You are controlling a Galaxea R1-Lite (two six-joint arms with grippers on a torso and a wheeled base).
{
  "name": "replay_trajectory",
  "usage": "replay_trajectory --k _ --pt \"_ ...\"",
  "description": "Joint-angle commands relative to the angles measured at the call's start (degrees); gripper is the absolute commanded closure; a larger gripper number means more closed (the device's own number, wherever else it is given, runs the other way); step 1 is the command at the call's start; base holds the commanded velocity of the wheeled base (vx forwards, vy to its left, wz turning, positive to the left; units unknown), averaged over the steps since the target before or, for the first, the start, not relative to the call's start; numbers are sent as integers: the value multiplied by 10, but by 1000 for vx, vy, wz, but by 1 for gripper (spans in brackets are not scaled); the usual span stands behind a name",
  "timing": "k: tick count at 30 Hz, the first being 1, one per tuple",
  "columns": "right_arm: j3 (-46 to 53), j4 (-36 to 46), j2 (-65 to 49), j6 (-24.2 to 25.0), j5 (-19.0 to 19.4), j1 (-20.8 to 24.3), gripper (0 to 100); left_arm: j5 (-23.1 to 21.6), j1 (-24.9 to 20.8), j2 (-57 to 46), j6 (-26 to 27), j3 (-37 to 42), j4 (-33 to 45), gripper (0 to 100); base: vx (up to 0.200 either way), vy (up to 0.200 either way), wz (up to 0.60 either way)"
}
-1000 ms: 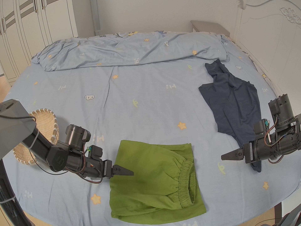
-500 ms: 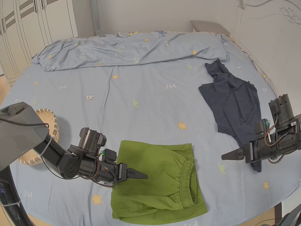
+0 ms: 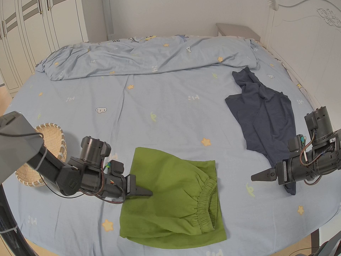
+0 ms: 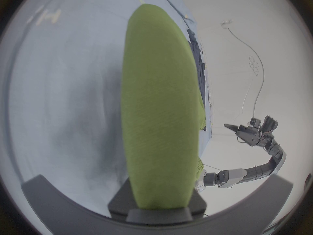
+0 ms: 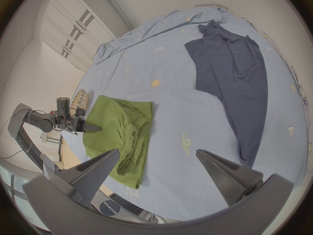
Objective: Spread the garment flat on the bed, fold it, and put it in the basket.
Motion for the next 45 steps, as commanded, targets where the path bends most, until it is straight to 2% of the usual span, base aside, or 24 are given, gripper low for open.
replay_trajectory --k 1,2,3,4,5,6,7,8,11,15,21,29,33,45 --pt "0 0 4 0 0 1 0 0 48 -92 -5 -18 34 100 0 0 0" --pt "0 0 4 0 0 1 0 0 48 -95 -5 -19 38 100 0 0 0" --pt "0 0 4 0 0 2 0 0 59 -121 -6 -51 99 100 0 0 0" --pt "0 0 4 0 0 2 0 0 59 -121 -6 -51 99 100 0 0 0" --pt "0 0 4 0 0 2 0 0 70 -146 1 -92 182 100 0 0 0" --pt "0 0 4 0 0 2 0 1 78 -158 6 -117 228 100 0 0 0" --pt "0 0 4 0 0 2 0 1 78 -158 6 -117 228 100 0 0 0" --pt "0 0 4 1 0 2 0 0 92 -171 26 -150 290 100 0 0 0" --pt "0 0 4 1 0 1 0 1 119 -184 61 -184 353 100 0 0 0" --pt "0 0 4 1 0 1 0 0 146 -184 68 -220 398 100 0 0 0" --pt "0 0 4 1 0 0 0 1 145 -193 68 -233 424 100 0 0 0" --pt "-1 -1 4 8 0 0 0 1 136 -212 69 -237 445 100 0 200 0" --pt "0 -1 4 8 0 0 0 1 92 -213 69 -232 462 100 0 200 0" --pt "0 -1 4 8 0 0 0 2 65 -212 71 -222 465 100 0 200 0"
